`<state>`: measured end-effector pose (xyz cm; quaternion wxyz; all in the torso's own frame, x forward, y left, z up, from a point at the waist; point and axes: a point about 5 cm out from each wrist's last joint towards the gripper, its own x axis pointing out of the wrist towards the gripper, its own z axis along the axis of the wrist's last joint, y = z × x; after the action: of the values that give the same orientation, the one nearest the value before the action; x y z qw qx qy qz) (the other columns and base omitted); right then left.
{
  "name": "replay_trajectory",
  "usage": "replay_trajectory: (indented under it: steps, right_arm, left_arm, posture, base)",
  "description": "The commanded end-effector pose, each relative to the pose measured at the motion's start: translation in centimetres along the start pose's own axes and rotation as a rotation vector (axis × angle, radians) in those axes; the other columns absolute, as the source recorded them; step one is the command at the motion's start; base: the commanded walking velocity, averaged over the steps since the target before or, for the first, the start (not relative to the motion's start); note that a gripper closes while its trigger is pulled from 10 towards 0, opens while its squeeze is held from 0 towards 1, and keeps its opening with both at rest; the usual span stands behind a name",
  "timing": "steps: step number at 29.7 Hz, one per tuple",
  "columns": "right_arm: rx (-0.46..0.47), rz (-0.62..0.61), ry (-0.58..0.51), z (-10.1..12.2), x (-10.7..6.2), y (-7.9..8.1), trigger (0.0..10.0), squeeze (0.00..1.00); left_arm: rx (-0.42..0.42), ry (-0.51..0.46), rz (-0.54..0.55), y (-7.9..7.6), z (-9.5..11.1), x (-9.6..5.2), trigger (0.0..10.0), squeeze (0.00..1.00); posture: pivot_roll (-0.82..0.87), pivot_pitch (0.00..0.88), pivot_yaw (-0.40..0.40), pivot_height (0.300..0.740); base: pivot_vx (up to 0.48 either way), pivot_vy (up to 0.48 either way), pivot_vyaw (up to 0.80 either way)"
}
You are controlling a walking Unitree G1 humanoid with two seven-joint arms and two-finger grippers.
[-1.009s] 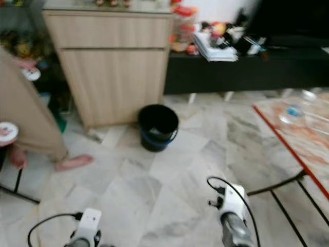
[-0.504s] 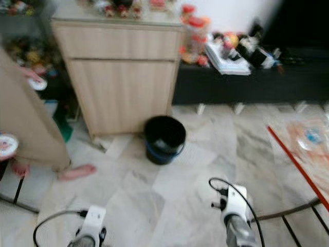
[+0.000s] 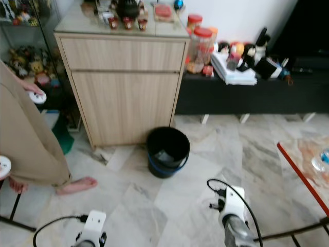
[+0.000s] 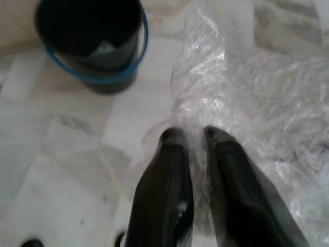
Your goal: Picking trash to rubbish bin
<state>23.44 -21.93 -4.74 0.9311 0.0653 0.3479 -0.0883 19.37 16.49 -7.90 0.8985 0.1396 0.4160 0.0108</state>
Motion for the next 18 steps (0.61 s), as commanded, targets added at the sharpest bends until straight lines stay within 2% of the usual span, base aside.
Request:
replay_trajectory:
  steps: [1, 13, 18]
  right_arm:
    - [0.014, -0.015, -0.011, 0.4, 0.0, -0.4, 10.0, 0.00]
    - [0.051, -0.008, -0.014, -0.1, 0.0, 0.4, 10.0, 0.00]
    - [0.068, -0.013, -0.010, -0.5, -0.1, 0.4, 10.0, 0.00]
  left_arm:
    - [-0.011, 0.021, -0.003, -0.2, -0.5, -0.1, 10.0, 0.00]
    - [0.018, 0.027, 0.004, 0.8, -0.8, -0.1, 10.0, 0.00]
    - [0.024, 0.023, 0.000, 0.7, -0.7, 0.0, 10.0, 0.00]
  posture:
    - [0.03, 0.114, -0.145, 0.740]
    - [0.01, 0.141, -0.098, 0.740]
    - [0.01, 0.148, -0.091, 0.740]
  base:
    - [0.352, 0.000, 0.00]
    - [0.352, 0.000, 0.00]
    - [0.350, 0.000, 0.00]
